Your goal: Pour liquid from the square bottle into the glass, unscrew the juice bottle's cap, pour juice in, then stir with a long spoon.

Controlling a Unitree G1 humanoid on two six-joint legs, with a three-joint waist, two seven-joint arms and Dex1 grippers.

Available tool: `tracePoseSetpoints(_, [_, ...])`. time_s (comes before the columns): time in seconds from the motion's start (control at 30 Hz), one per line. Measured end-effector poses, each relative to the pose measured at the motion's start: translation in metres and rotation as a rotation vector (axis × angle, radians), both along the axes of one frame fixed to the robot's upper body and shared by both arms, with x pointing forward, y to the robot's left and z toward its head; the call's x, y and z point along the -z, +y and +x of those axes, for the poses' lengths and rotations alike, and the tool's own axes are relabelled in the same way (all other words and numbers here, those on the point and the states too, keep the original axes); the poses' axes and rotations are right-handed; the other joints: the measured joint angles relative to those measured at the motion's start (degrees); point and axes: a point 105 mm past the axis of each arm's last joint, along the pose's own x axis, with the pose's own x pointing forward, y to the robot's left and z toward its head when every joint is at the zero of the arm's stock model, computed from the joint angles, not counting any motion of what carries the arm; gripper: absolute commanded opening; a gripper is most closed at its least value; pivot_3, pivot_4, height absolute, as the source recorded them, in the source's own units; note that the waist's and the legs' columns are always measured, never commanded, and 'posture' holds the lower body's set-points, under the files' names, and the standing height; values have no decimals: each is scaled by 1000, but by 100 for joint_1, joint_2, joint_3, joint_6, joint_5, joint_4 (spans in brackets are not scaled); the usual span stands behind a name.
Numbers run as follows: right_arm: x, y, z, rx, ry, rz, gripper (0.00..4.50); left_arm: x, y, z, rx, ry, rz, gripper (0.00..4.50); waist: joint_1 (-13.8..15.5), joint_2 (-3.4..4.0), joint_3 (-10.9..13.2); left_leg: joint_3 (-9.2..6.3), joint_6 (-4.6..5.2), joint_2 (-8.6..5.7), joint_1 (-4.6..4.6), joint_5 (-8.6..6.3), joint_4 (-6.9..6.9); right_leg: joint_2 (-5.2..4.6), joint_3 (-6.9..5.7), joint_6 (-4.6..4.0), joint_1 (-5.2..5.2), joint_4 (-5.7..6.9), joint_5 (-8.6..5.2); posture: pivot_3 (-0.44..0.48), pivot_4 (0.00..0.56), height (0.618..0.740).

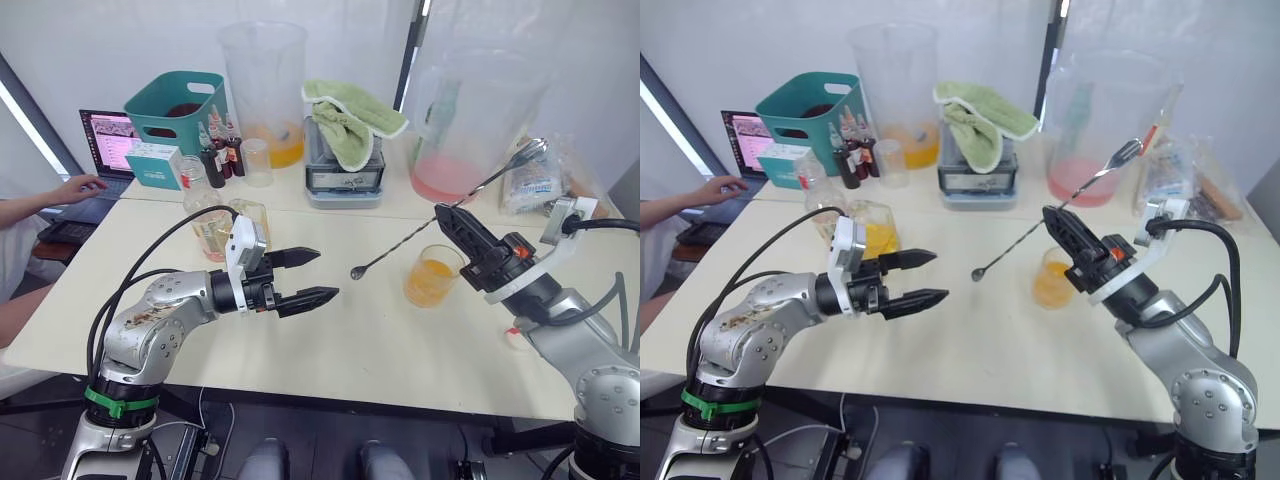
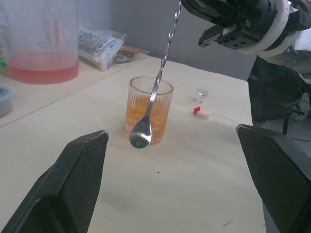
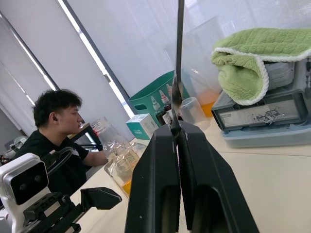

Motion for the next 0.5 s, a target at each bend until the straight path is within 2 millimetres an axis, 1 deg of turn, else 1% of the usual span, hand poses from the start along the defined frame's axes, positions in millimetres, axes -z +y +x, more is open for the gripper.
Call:
tracePoseSetpoints(0.03, [0, 0, 0, 3, 0, -3, 0, 0, 0, 0, 2, -2, 1, 4477, 19, -13, -8, 109, 0, 49, -1, -13, -5, 39, 80, -6, -61, -2, 35, 0, 150, 733])
tracePoseSetpoints(0.07, [-1, 0, -1, 8, 0, -9, 0, 1, -1, 0, 3, -3, 2, 4477, -2, -20, -7, 184, 1, 69, 3, -19, -13, 79, 154, -3, -93, -6, 57, 0, 150, 733])
tracePoseSetpoints(0.1, [-2, -1, -1, 18, -1, -19, 0, 3, -1, 1, 6, 1, 5, 4477, -23, -31, -10, 278, -5, 110, 21, -31, -15, 137, 267, 0, -129, -9, 79, 0, 150, 733])
tracePoseSetpoints(0.13, [-4, -3, -2, 25, -6, -25, 0, 3, -2, 0, 8, 1, 6, 4477, -41, -45, -10, 365, -6, 143, 28, -43, -17, 169, 344, -6, -163, -16, 96, 0, 150, 733])
tracePoseSetpoints(0.17, [-6, -5, -2, 35, -8, -28, 0, 4, -2, 0, 12, 4, 8, 4477, -57, -58, -9, 413, 10, 151, 46, -53, -27, 216, 439, 5, -169, -23, 103, 0, 150, 733])
tracePoseSetpoints(0.23, [-13, -12, -3, 56, -24, -40, 0, 6, -3, 0, 18, 10, 13, 4477, -128, -84, 0, 537, 99, 173, 109, -114, -35, 276, 615, 15, -164, -63, 122, 0, 150, 733])
tracePoseSetpoints(0.27, [-18, -12, -5, 53, -39, -45, 0, 7, -3, 1, 17, 10, 14, 4477, -186, -89, 1, 565, 129, 171, 131, -150, -36, 307, 705, 33, -148, -98, 135, 0, 150, 733])
tracePoseSetpoints(0.3, [-25, -13, -7, 47, -58, -47, 0, 7, -3, 2, 18, 8, 15, 4477, -222, -92, 1, 549, 185, 141, 123, -186, -39, 335, 789, 52, -136, -139, 158, 0, 150, 733])
tracePoseSetpoints(0.33, [-31, -12, -10, 38, -77, -50, 0, 8, -3, 2, 21, 9, 17, 4477, -297, -87, -4, 519, 192, 130, 109, -195, -36, 330, 787, 73, -131, -172, 182, 0, 150, 733])
tracePoseSetpoints(0.37, [-36, -10, -13, 24, -92, -56, 0, 9, -4, 3, 25, 11, 23, 4477, -387, -81, -8, 493, 180, 131, 94, -195, -25, 308, 740, 87, -125, -193, 189, 0, 150, 733])
tracePoseSetpoints(0.4, [-40, -8, -16, 12, -104, -65, 0, 10, -5, 3, 26, 13, 28, 4477, -418, -80, -9, 477, 166, 137, 88, -203, -5, 290, 693, 99, -130, -196, 197, 0, 150, 733])
tracePoseSetpoints(0.43, [-44, -5, -18, -3, -116, -74, 0, 12, -5, 4, 25, 16, 33, 4477, -460, -77, -10, 452, 146, 133, 65, -216, 34, 234, 580, 99, -137, -181, 202, 0, 150, 733])
tracePoseSetpoints(0.5, [-50, -4, -19, -11, -131, -95, 0, 12, -5, 3, 30, 16, 35, 4477, -464, -76, -11, 420, 125, 135, 18, -240, 102, 206, 484, 99, -161, -125, 201, 0, 150, 733])
